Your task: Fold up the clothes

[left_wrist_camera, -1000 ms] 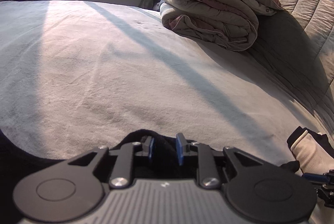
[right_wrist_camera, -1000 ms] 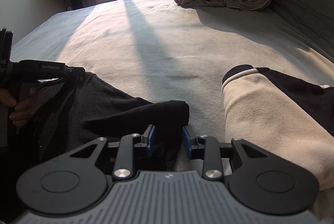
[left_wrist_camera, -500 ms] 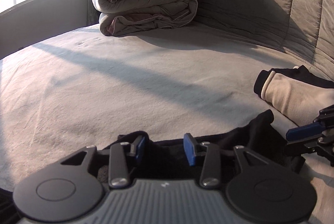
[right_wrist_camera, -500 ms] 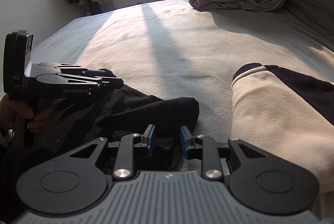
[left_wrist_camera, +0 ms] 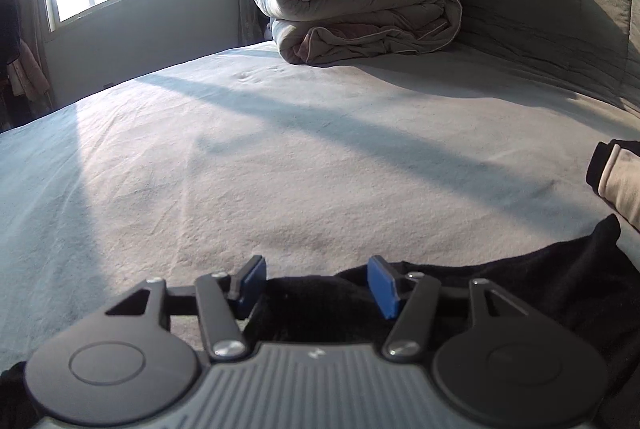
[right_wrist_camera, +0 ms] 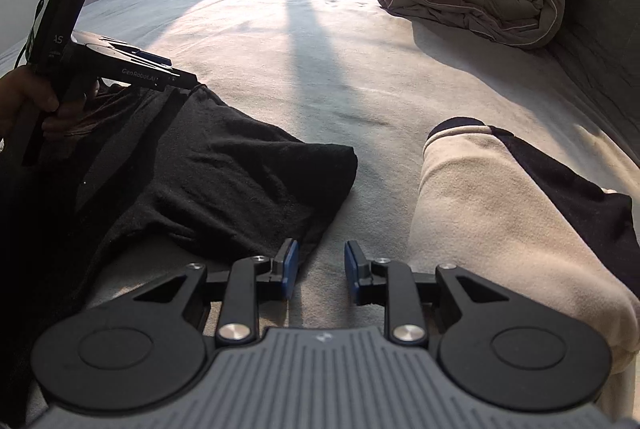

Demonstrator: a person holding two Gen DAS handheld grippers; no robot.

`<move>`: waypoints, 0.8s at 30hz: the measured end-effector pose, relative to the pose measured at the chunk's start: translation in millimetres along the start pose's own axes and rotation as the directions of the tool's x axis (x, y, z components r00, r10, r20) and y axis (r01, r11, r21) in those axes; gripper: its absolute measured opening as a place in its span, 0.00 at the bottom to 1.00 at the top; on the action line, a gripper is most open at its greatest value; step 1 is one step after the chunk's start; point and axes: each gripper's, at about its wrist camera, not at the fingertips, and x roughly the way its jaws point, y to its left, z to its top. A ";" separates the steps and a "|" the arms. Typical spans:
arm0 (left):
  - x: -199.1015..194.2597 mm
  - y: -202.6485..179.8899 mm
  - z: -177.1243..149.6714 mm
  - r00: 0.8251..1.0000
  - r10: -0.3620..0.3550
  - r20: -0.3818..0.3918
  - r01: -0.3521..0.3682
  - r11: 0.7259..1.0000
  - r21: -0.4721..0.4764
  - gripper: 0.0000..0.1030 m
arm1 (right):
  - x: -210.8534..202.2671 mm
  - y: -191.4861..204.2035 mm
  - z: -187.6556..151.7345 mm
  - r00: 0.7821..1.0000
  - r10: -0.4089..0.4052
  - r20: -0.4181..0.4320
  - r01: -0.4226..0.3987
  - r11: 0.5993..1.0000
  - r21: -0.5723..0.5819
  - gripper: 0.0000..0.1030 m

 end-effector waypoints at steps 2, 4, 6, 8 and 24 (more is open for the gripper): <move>-5.5 1.9 3.2 1.000 -0.023 0.010 0.023 1.000 -0.010 0.58 | -2.4 -5.3 3.1 1.000 0.012 0.028 -0.013 0.999 0.035 0.33; -9.0 2.6 6.1 1.000 -0.016 0.027 0.016 1.000 -0.010 0.58 | -3.2 -11.1 7.3 0.998 0.025 0.057 -0.029 0.997 0.078 0.36; -11.6 6.6 7.4 0.999 0.002 0.035 -0.001 1.000 -0.017 0.58 | 2.6 -16.5 13.5 0.997 0.031 0.073 -0.041 0.989 0.142 0.37; -13.0 16.0 6.7 0.999 0.008 0.035 -0.007 0.999 -0.046 0.58 | 11.6 -18.1 18.0 0.997 0.026 0.076 -0.039 0.982 0.185 0.40; 12.3 33.8 -13.2 0.997 -0.072 -0.025 0.067 0.984 -0.165 0.04 | 50.9 1.5 34.8 0.980 -0.127 0.151 0.085 0.962 0.258 0.34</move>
